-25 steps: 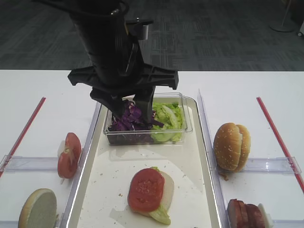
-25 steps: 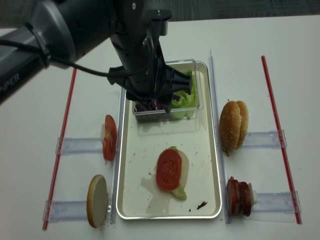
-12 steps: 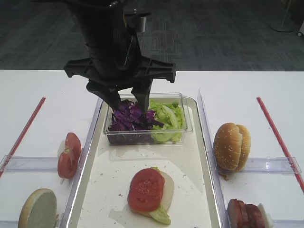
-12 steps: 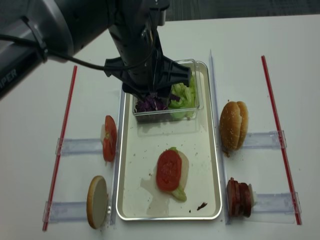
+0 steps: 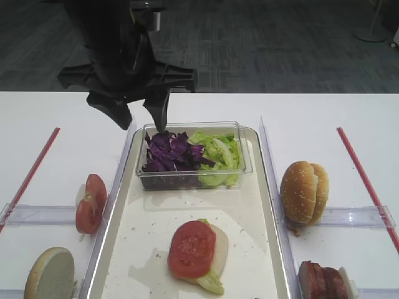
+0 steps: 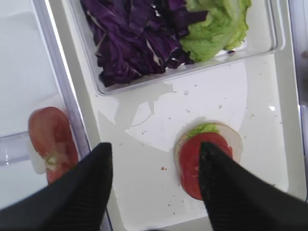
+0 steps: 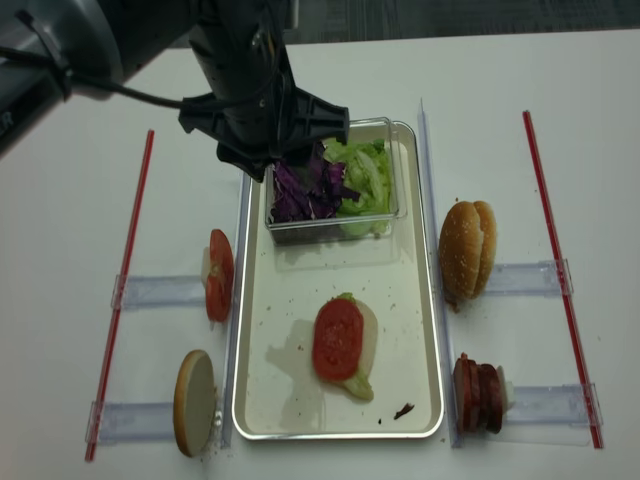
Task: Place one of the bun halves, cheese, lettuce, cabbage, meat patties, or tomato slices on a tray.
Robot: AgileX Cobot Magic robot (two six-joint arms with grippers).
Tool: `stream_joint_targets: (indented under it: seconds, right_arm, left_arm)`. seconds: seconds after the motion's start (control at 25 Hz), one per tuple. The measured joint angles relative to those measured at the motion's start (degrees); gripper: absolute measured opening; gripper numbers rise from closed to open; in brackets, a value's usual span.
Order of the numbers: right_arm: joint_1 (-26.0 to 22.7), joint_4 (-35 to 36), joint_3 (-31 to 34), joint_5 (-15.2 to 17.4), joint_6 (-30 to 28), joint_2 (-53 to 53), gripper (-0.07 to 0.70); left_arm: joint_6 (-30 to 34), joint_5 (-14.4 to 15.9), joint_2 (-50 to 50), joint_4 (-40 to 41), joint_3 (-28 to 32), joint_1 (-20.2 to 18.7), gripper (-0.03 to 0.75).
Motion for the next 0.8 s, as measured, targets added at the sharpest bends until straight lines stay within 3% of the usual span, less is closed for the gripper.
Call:
stream_joint_targets:
  seconds: [0.8]
  right_arm:
    - [0.00,0.00,0.00,0.00,0.00,0.00,0.193]
  left_arm:
    - [11.07,0.02,0.00,0.58,0.00,18.24,0.368]
